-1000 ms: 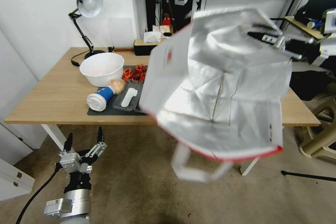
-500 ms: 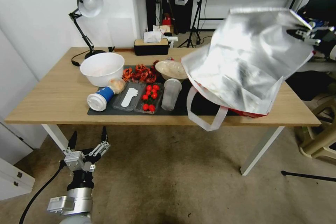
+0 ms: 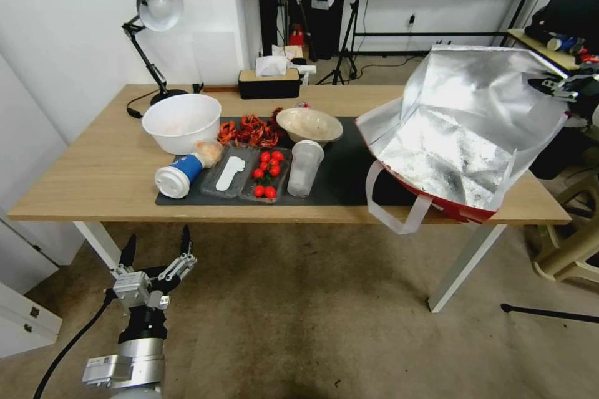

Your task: Pick up the food delivery bag from the floor and place it on the table.

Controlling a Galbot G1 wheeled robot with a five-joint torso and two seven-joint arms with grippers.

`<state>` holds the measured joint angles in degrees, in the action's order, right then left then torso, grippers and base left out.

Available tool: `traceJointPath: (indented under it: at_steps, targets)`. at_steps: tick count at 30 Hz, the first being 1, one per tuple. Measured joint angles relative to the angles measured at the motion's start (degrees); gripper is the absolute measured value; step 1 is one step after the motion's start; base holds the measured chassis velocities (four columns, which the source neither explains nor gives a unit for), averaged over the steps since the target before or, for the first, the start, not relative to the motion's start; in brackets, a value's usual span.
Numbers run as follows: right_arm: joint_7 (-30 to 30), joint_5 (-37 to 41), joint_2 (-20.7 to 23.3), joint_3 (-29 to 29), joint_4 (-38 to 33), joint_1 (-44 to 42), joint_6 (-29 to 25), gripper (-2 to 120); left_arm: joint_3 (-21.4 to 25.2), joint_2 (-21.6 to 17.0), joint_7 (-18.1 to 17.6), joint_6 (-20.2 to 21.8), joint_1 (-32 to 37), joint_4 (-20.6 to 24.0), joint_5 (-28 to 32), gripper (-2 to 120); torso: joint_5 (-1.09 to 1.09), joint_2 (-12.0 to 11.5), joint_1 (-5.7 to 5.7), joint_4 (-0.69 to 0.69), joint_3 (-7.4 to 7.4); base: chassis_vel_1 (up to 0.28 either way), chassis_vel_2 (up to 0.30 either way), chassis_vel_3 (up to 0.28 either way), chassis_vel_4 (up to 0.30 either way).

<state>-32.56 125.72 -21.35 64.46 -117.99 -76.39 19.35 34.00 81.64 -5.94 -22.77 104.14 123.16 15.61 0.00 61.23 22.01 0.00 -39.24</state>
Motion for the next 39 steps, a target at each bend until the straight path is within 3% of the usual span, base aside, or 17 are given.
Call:
traceJointPath:
  at_steps: [14,26,39]
  targets:
    - [5.2,-2.2,-2.1,-4.2,4.9,3.9,-0.3,0,-0.3,1.1,0.1,-0.4,0.7,0.8,-1.6,100,0.0,0.0,0.0,-0.01,0.0,0.0,0.0,0.0,0.0]
    - [6.5,-5.1,-3.6,-16.2,9.7,16.2,0.3,0,-0.4,1.7,0.0,-0.6,1.0,1.2,-2.3,100,-0.01,0.0,0.0,0.0,0.0,0.0,0.0,0.0,0.0]
    - [9.1,-8.6,-6.4,-25.3,14.2,22.6,1.6,0,-0.3,1.9,-0.1,-0.3,0.8,0.8,-2.5,100,0.0,0.0,0.0,0.0,0.0,0.0,0.0,0.0,0.0]
